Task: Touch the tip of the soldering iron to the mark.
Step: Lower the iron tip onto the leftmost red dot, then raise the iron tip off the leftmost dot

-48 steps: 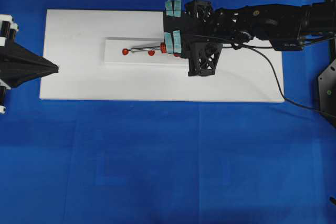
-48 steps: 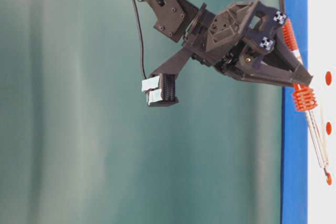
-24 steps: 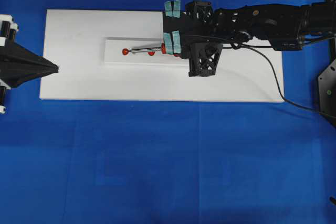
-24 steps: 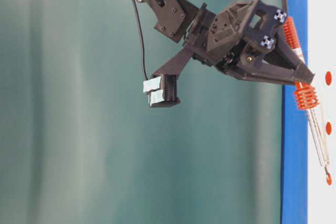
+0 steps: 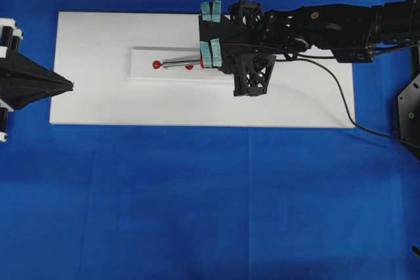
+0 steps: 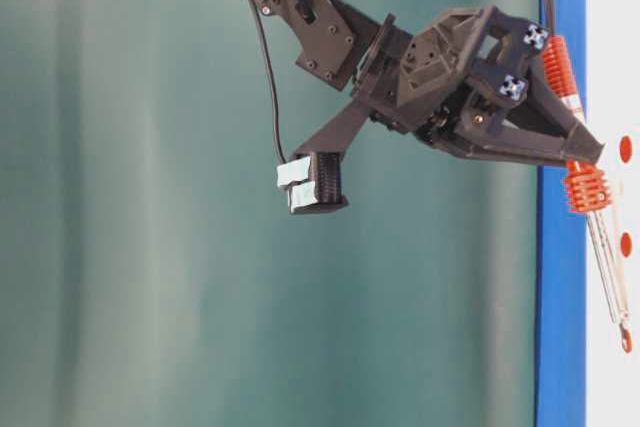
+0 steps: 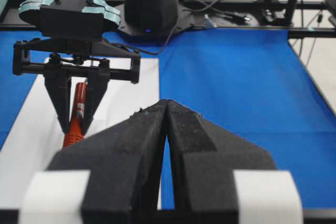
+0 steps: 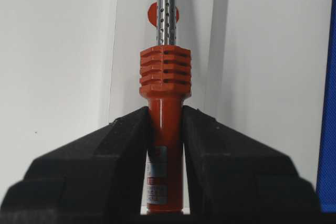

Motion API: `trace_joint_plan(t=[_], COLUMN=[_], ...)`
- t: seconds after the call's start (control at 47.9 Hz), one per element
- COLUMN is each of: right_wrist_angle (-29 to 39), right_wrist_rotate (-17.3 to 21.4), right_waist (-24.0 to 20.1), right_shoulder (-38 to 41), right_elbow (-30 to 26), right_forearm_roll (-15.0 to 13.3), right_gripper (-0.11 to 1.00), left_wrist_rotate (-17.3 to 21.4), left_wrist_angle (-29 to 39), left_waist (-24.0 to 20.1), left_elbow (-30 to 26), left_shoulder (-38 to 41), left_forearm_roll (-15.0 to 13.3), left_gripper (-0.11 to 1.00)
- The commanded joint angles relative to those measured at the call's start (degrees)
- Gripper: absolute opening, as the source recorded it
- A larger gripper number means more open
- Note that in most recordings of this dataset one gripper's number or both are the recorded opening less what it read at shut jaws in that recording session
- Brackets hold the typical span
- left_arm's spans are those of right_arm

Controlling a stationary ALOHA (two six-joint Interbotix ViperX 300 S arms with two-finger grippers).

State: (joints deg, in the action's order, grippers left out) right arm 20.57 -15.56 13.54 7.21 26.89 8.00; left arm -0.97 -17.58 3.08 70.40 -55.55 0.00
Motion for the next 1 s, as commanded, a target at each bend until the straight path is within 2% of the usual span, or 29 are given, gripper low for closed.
trace_joint_plan(t=[0.0, 0.397, 0.564, 0.794, 0.982], right_wrist_angle=[0.18, 0.44, 0.53, 5.54, 10.02], right_wrist_rotate=[0.09, 0.09, 0.09, 0.0, 0.09], right_waist=[-0.09, -0.09, -0.09, -0.09, -0.09], right_shoulder=[-0.79, -0.97, -3.43, -9.14, -12.3], right_elbow=[-1.41, -1.41, -1.49, -3.25, -5.54], right_forearm_roll=[0.0, 0.0, -0.09, -0.26, -1.93], right_gripper=[0.06, 0.06, 0.06, 0.06, 0.06], left_wrist_rotate=[0.0, 0.0, 0.0, 0.0, 0.0], left_wrist_angle=[-0.26, -0.26, -0.26, -0.35, -0.44], left_waist=[0.18, 0.18, 0.18, 0.18, 0.18], left_elbow=[-0.44, -0.44, -0.44, -0.53, -0.44], left_shoulder=[0.26, 0.18, 0.18, 0.18, 0.18], left_forearm_roll=[0.0, 0.0, 0.0, 0.09, 0.0], left_gripper=[0.0, 0.0, 0.0, 0.0, 0.0])
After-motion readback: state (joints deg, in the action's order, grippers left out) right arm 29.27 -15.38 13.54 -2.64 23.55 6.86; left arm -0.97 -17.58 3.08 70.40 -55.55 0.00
